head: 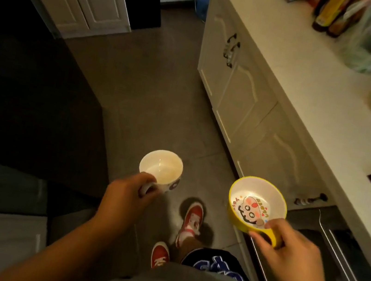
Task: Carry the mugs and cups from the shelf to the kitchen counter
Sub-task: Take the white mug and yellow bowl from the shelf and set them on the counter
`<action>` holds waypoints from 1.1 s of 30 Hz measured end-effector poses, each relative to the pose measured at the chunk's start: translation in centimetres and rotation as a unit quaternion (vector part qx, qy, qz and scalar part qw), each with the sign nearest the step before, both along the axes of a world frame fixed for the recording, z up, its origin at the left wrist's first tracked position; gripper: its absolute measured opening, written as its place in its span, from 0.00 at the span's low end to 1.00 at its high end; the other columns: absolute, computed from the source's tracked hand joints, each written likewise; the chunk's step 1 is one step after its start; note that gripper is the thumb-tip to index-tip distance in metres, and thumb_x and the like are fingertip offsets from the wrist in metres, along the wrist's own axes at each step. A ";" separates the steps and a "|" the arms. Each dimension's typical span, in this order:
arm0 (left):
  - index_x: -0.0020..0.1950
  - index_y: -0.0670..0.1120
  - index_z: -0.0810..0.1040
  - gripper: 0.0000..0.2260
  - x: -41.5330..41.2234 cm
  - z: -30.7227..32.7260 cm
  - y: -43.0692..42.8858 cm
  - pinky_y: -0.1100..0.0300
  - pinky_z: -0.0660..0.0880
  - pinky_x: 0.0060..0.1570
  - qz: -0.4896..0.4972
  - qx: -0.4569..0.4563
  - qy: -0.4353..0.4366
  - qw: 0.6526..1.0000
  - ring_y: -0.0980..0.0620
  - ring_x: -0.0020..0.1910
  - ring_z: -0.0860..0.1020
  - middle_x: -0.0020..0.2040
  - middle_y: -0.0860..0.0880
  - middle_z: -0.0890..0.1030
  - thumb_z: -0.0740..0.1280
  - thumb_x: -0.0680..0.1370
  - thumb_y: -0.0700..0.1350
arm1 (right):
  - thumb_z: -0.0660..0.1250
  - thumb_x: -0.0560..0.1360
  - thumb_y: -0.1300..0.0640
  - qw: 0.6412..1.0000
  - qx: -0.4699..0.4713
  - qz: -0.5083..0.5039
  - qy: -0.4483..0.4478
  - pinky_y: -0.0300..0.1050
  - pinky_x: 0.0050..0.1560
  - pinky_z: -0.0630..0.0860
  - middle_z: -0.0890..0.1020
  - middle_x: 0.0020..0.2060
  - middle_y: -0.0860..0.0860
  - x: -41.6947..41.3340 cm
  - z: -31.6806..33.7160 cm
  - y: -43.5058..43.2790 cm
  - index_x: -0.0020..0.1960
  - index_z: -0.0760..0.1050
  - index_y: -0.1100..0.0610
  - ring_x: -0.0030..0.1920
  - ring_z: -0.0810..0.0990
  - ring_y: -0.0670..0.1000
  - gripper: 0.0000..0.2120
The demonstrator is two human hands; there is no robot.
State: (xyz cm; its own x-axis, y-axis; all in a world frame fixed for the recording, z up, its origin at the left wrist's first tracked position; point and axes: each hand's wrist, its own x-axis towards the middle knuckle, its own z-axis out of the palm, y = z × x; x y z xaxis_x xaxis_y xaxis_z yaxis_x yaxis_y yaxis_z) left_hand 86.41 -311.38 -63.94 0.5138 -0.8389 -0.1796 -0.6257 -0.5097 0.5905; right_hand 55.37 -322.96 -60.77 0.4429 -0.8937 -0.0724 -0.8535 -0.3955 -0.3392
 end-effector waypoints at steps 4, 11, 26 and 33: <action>0.56 0.51 0.80 0.13 2.5 0.1 -7.8 0.59 0.80 0.46 0.000 -0.017 0.010 1.000 0.53 0.45 0.81 0.51 0.49 0.84 0.74 0.72 0.47 | 0.80 0.61 0.48 0.999 -0.035 -0.002 -0.004 0.50 0.26 0.78 0.82 0.30 0.52 2.4 -1.5 -6.4 0.42 0.78 0.54 0.30 0.81 0.56 0.16; 0.53 0.51 0.80 0.12 7.6 0.8 -18.3 0.73 0.71 0.38 0.004 -0.021 -0.009 1.000 0.59 0.41 0.77 0.48 0.50 0.84 0.75 0.71 0.47 | 0.77 0.63 0.45 0.998 -0.041 0.037 -0.040 0.40 0.24 0.68 0.81 0.29 0.49 9.2 -2.5 -19.0 0.42 0.75 0.50 0.27 0.78 0.53 0.15; 0.51 0.52 0.80 0.10 24.8 -1.1 -29.8 0.71 0.72 0.39 0.054 -0.002 -0.019 0.998 0.61 0.39 0.78 0.44 0.52 0.84 0.76 0.71 0.45 | 0.76 0.66 0.46 0.990 -0.040 0.116 -0.076 0.46 0.27 0.73 0.83 0.32 0.51 32.2 -1.5 -39.1 0.43 0.76 0.50 0.32 0.81 0.56 0.13; 0.52 0.49 0.81 0.14 35.1 -0.4 -41.4 0.73 0.70 0.39 -0.037 -0.007 -0.033 0.999 0.60 0.39 0.78 0.44 0.50 0.85 0.77 0.68 0.45 | 0.76 0.66 0.46 0.998 0.033 0.008 -0.056 0.43 0.27 0.70 0.81 0.31 0.48 36.8 -0.8 -44.0 0.41 0.74 0.47 0.29 0.76 0.49 0.12</action>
State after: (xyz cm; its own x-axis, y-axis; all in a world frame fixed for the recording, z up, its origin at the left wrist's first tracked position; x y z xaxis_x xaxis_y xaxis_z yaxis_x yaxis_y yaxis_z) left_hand 121.52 -352.77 -64.31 0.4610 -0.8771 -0.1348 -0.6993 -0.4526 0.5533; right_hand 92.20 -366.98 -61.59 0.4658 -0.8813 -0.0801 -0.8023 -0.3824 -0.4583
